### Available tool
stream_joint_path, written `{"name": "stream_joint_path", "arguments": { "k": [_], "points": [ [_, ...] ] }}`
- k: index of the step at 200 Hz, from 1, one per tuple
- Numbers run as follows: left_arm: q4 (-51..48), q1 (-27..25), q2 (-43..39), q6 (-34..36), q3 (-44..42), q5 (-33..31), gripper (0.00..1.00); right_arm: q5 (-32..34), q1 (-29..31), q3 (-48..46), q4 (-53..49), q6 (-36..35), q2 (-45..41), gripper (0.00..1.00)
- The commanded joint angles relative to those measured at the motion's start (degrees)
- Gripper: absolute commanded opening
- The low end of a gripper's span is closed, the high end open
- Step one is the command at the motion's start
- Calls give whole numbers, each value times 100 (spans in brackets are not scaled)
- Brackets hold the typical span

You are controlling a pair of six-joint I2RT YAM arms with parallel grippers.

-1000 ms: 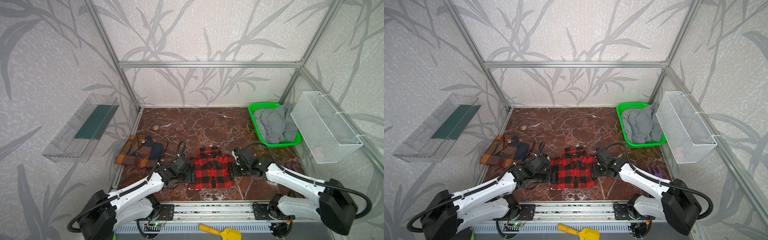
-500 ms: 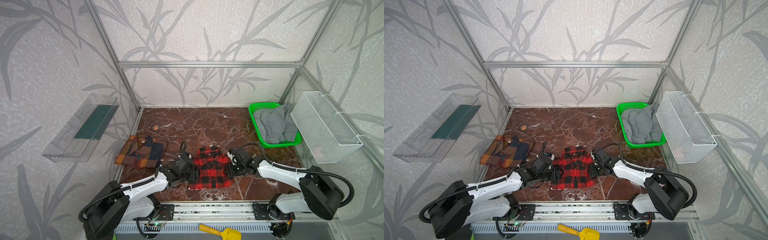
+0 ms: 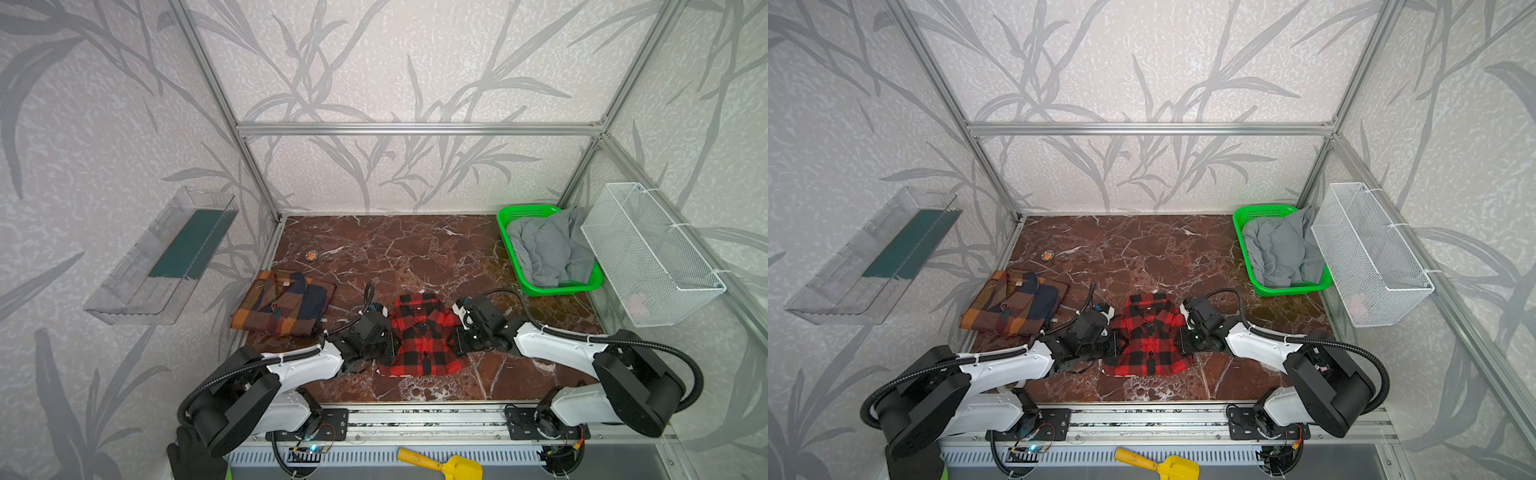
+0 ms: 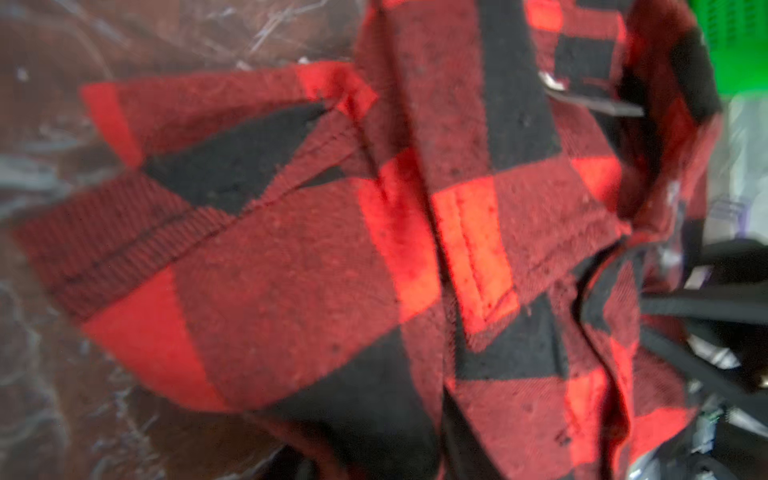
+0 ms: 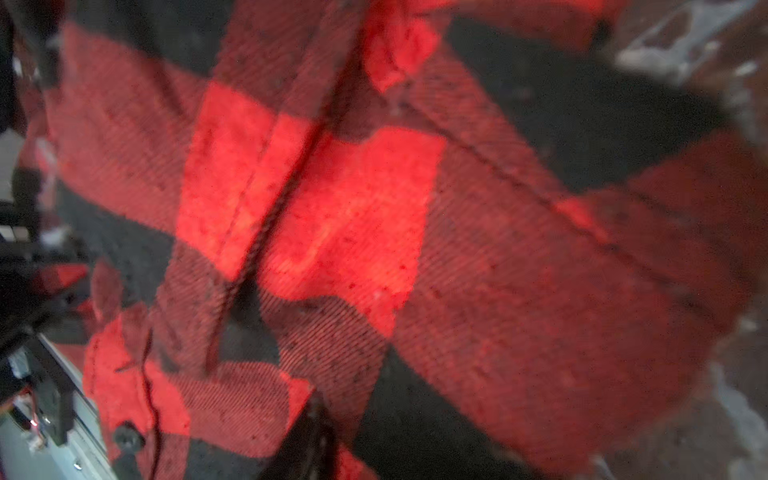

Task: Fold and stack the long sleeve shirts

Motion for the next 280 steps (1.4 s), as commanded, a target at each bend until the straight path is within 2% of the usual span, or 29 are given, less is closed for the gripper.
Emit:
{"name": "stream_joint_path", "arguments": {
  "k": [1, 11, 26, 35, 72, 113, 159, 185, 206, 257, 280],
  "points": [
    [-781, -11, 234, -42, -82, 90, 21, -195, 34, -157, 13, 141, 79, 17],
    [-853, -13, 205, -43, 46, 82, 12, -206, 90, -162, 86, 212, 26, 9],
    [-1074, 4, 171, -46, 309, 7, 0, -154, 248, -133, 241, 308, -71, 3],
    [-1296, 22, 159, -42, 496, -69, 0, -102, 347, -62, 302, 308, -117, 0],
    [-1953, 315, -86, 63, 1083, 21, 0, 26, 531, 400, 266, 555, -251, 0],
    [-2503, 744, -982, 218, 1405, 23, 0, 107, 651, 980, 153, 579, -430, 0],
    [-4058, 1306, -1602, 849, 2539, -393, 0, 359, 1150, 2057, 71, 614, -162, 0],
    [-4874, 1841, -1721, 1411, 3184, -670, 0, 455, 1454, 2796, 244, 687, 392, 0],
    [-5306, 2486, -1744, 1719, 3556, -917, 0, 615, 1703, 3332, 448, 740, 873, 0],
    [-5202, 4057, -1747, 1825, 3877, -1527, 0, 990, 2311, 4829, 812, 827, 2408, 0],
    [-4886, 4535, -1888, 1730, 3619, -1881, 0, 1034, 2471, 5523, 818, 891, 3085, 0]
  ]
}}
